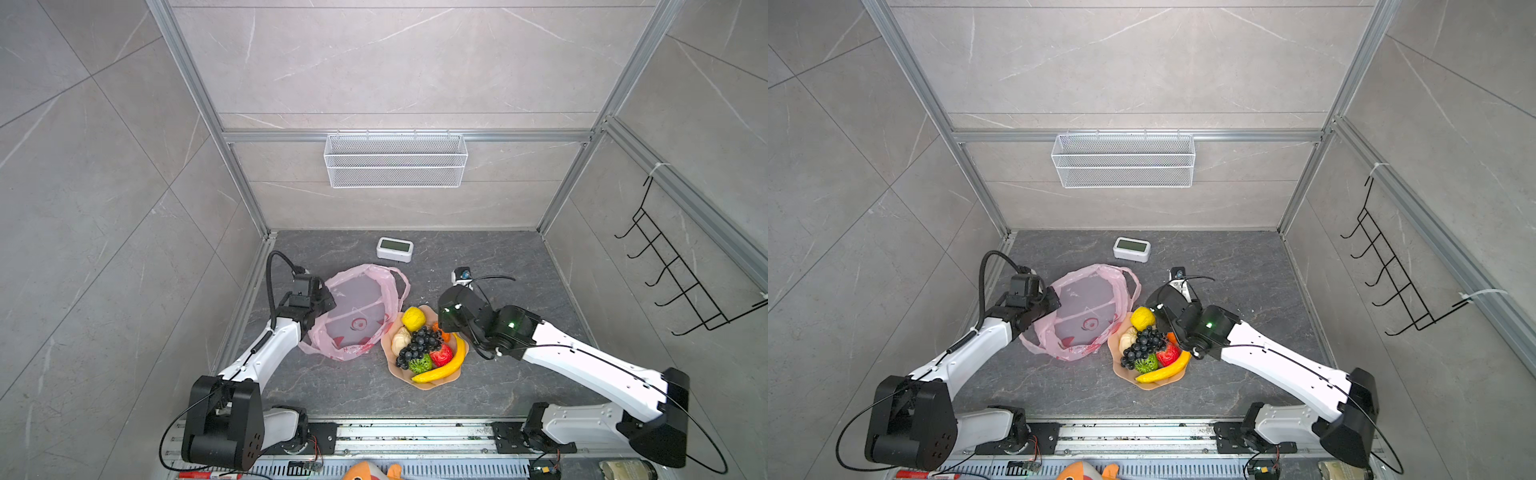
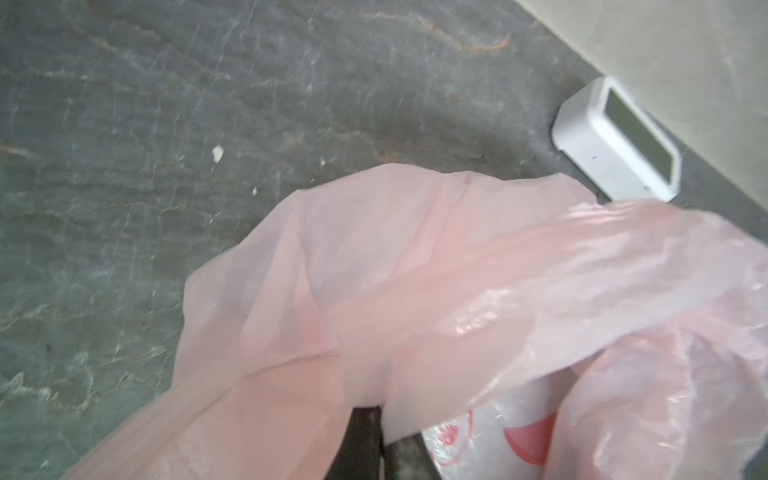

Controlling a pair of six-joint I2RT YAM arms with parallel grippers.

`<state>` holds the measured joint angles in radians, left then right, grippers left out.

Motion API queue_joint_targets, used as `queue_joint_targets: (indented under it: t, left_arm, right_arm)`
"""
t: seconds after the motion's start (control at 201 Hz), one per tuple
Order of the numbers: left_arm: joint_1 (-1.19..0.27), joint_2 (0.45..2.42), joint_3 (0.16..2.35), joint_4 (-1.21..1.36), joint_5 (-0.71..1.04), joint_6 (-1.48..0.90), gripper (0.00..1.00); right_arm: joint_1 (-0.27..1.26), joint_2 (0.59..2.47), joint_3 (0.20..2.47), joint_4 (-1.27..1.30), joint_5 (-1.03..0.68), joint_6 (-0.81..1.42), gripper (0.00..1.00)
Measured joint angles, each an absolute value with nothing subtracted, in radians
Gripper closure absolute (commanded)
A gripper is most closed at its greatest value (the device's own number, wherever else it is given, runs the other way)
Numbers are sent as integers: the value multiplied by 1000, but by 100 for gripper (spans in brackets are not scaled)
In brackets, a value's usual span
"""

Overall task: Take the fake fruits out of the plastic bag
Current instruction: 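Drag the empty pink bag away with the left gripper while the right withdraws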

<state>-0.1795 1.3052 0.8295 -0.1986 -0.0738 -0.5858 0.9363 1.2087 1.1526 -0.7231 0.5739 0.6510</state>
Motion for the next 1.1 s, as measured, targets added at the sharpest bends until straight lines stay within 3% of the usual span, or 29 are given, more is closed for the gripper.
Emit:
queue_joint_targets:
  t: [0.453,0.946,1.036,1.1]
  left_arm:
    - [-332,1743,1552,-268,-5,-667,100]
    - [-406,2300,2198,-294,119,-729,100]
    - [-410,2390,2322,-308,126,-722,71]
    - [-411,2431,2373,-318,138,-712,58]
  right_arm:
    - [934,1098,979,-708,682,712,28]
    - [896,949,824,-741,658,843,28]
    - [896,941,801,-742,635,867,28]
    - [895,925,781,-741,616,886,28]
